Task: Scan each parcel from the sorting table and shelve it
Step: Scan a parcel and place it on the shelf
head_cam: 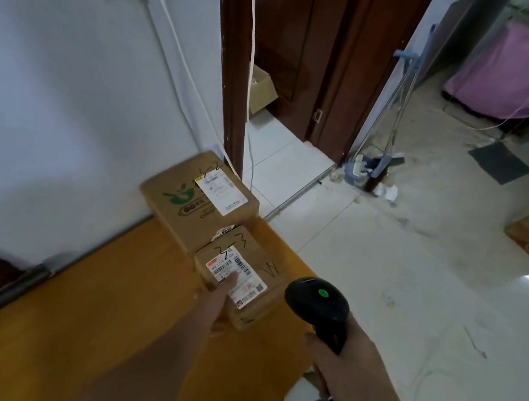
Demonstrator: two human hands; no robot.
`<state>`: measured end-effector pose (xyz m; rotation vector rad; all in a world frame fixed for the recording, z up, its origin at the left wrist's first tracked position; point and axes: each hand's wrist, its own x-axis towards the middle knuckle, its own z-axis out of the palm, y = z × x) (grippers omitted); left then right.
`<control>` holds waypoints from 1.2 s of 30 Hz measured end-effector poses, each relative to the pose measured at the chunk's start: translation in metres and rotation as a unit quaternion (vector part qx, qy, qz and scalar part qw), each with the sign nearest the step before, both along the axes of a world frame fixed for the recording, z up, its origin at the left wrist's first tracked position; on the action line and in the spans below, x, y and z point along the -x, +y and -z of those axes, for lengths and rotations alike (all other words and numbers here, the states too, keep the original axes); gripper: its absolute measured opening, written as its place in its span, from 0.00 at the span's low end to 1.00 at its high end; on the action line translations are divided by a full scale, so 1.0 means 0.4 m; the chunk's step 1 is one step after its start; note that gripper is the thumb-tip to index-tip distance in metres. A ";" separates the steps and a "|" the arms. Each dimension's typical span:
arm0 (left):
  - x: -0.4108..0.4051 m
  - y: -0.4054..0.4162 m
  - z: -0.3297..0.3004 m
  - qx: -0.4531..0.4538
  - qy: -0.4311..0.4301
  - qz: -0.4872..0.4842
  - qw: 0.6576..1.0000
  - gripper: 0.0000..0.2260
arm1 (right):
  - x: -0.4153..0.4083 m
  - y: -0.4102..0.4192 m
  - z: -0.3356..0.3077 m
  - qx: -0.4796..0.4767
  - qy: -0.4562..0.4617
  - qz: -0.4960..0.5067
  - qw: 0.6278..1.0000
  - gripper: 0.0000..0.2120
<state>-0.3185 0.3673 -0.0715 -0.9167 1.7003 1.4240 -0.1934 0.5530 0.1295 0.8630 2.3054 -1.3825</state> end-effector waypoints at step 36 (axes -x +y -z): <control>-0.083 0.135 -0.237 -0.038 0.307 0.086 0.947 0.58 | 0.009 -0.046 -0.074 0.023 0.130 0.004 0.991 0.07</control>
